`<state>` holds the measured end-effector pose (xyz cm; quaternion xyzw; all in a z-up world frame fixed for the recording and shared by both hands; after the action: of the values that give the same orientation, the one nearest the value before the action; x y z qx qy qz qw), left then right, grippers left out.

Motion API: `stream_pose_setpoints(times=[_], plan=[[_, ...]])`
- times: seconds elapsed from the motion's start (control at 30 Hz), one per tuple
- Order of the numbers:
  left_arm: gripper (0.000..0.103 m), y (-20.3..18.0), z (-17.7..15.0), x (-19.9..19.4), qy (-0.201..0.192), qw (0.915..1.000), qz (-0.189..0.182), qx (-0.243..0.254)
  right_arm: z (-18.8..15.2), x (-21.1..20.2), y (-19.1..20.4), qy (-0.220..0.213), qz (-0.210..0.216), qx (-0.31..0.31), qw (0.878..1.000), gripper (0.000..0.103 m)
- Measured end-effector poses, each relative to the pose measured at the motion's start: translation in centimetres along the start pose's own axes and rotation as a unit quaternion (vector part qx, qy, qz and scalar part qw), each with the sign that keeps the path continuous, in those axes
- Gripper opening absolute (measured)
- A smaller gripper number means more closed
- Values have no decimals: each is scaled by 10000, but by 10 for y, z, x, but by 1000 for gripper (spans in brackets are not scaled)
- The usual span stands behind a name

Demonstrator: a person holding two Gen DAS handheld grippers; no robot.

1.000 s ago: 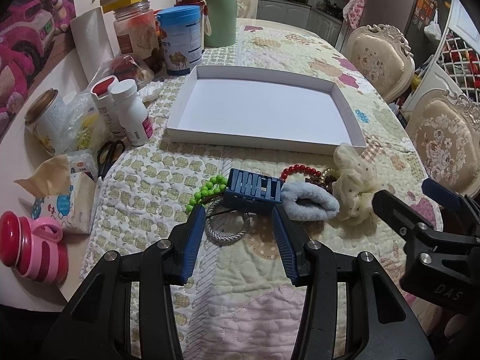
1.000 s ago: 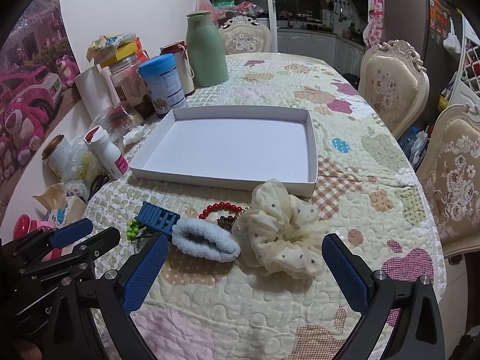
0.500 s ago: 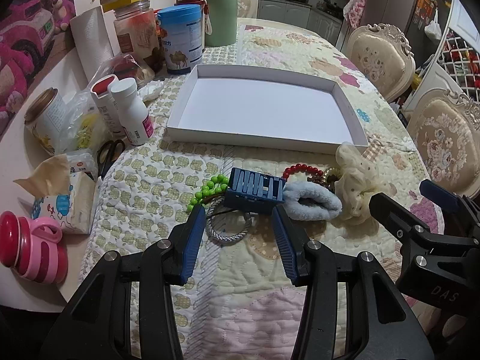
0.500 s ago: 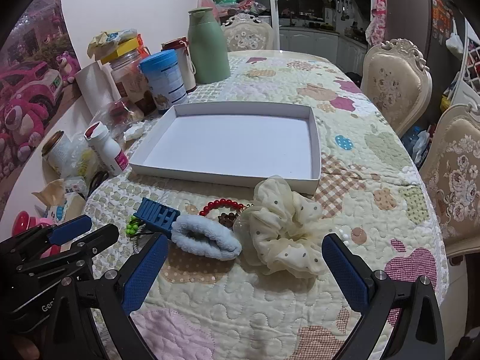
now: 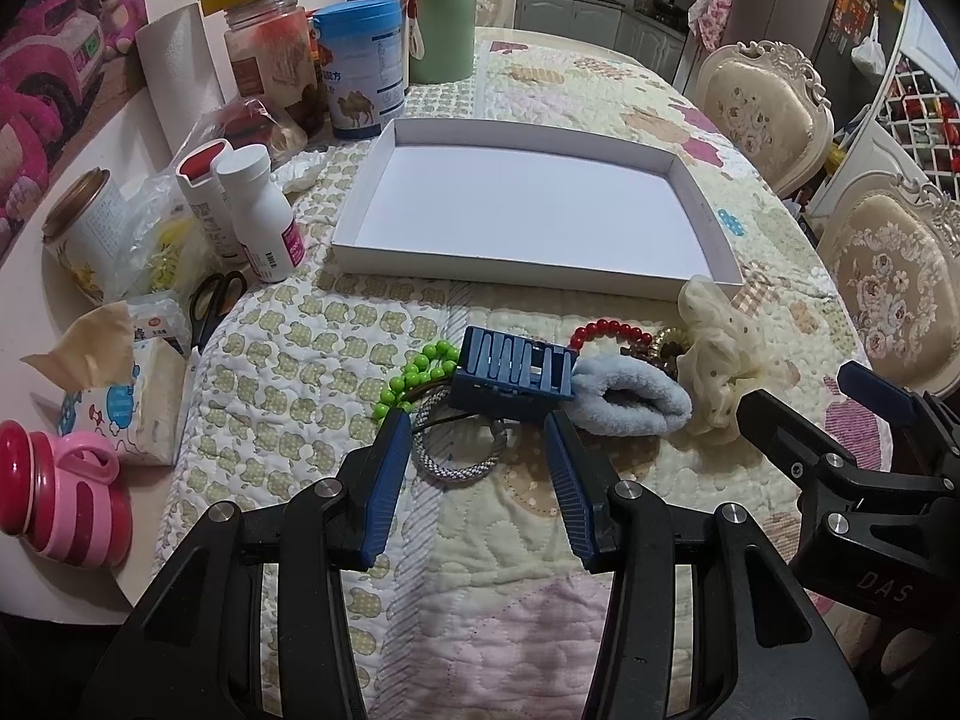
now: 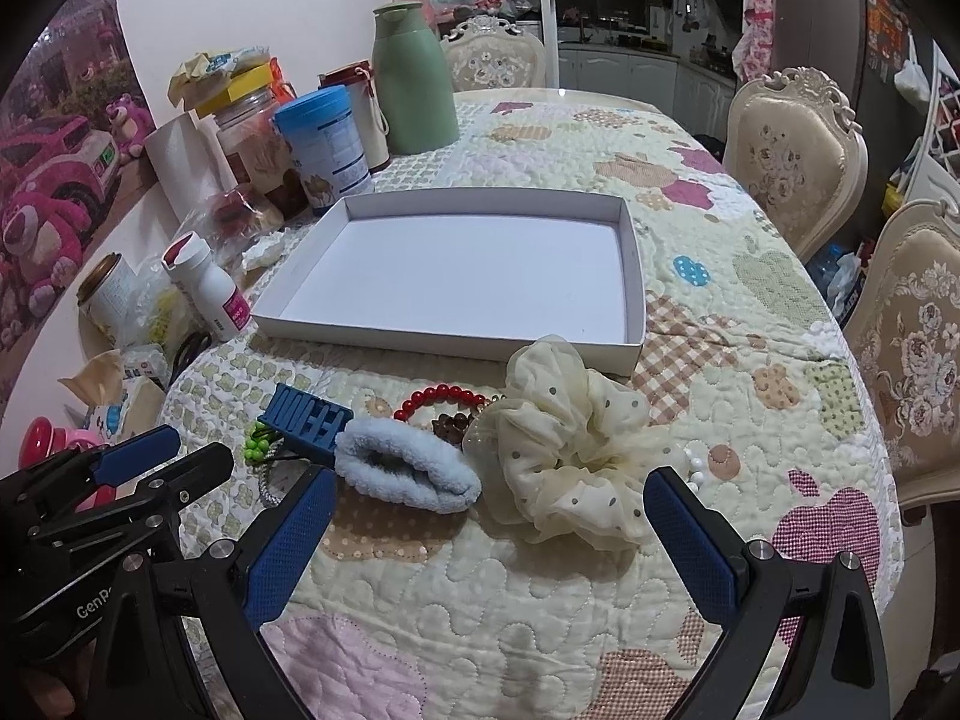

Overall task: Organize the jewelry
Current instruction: 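Move both tools toward the jewelry pile beside the white tray, then grasp the blue claw clip with the right tool and lift it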

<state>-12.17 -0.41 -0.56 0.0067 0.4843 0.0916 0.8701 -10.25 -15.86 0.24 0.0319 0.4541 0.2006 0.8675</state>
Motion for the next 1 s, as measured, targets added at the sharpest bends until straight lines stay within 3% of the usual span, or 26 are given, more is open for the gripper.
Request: stream_pose_setpoints(times=[0.5,1.0], plan=[[46,11,-1,10,133,9999,-34,-75,-4,11,1,161,133,-77,9998,102],[46,43,2,31,516,9978,-349,-228,-11,27,17,341,727,-346,9962,100]])
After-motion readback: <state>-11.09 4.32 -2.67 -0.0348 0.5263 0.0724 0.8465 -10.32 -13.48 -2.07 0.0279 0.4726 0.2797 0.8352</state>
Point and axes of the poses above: each gripper's, at about its wrist camera, not at the fingertips, and x roughly the way its jaws point, y to its left, z to its top, the point moved 3 cm from there along x, roughly the way its jaws point, and after that the axes turned 10 degrees about z, right-handed, at the moved point
